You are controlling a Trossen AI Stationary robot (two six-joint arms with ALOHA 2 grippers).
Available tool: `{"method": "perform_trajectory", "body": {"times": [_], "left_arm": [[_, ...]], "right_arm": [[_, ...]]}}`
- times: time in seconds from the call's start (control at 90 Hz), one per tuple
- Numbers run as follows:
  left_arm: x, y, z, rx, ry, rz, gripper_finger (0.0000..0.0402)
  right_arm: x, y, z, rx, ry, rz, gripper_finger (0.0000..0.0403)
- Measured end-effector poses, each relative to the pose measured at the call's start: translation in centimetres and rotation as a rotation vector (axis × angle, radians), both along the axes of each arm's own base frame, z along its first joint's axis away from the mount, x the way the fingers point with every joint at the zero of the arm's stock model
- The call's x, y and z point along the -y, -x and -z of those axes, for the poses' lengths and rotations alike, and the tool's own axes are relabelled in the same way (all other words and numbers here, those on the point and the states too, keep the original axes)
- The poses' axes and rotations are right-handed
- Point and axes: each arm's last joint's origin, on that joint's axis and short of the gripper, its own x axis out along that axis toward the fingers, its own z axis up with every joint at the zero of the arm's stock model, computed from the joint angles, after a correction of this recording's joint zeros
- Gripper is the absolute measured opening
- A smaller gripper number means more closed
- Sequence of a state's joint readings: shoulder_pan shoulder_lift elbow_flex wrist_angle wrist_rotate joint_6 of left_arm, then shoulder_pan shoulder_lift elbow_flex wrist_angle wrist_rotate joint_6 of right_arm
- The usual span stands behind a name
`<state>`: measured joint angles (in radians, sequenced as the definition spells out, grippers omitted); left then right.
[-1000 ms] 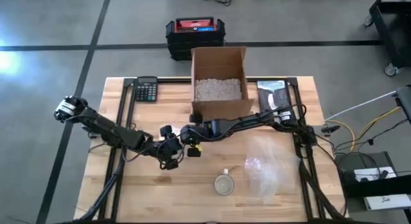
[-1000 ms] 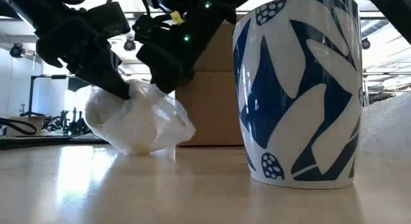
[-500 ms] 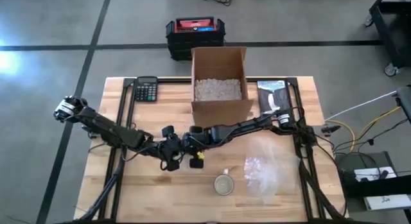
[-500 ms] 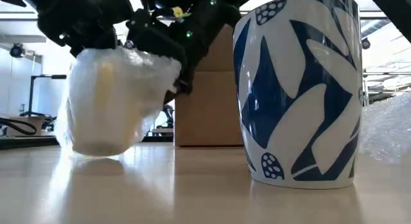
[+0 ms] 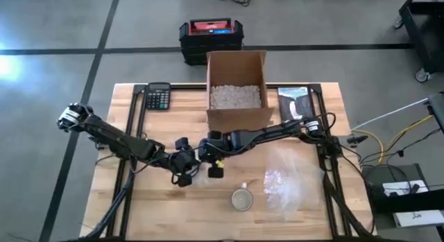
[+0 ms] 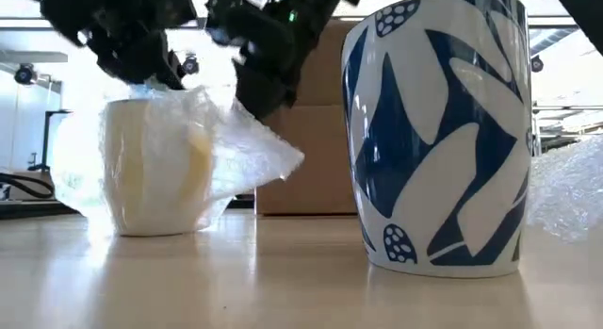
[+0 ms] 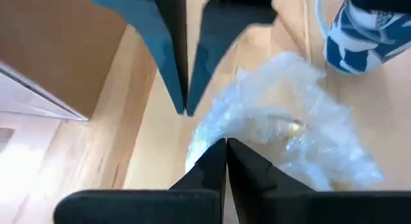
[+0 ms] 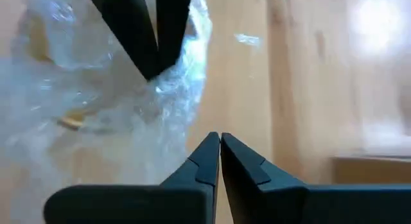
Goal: Wrap mug
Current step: Wrap the yellow mug in bubble wrap
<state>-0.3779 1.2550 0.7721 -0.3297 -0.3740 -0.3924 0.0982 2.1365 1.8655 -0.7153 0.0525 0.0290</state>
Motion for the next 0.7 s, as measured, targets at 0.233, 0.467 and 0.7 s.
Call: {"method": "perform_trajectory", "body": {"times": [0.233, 0.467, 0.7], "left_arm": [[0.8, 1.0, -3.9, -0.093, 0.061, 0.095, 0.0], [2.6, 0.1, -2.8, -0.186, 0.134, 0.2, 0.0], [2.2, -3.1, 1.5, -0.34, 0.04, 0.144, 0.0]], "right_arm": [[-0.5, 0.1, -2.0, 0.02, -0.002, -0.013, 0.0002], [-1.0, 0.2, -1.3, -0.007, 0.002, -0.024, 0.0002], [-1.4, 1.1, -1.1, -0.091, 0.005, -0.022, 0.0002]]}}
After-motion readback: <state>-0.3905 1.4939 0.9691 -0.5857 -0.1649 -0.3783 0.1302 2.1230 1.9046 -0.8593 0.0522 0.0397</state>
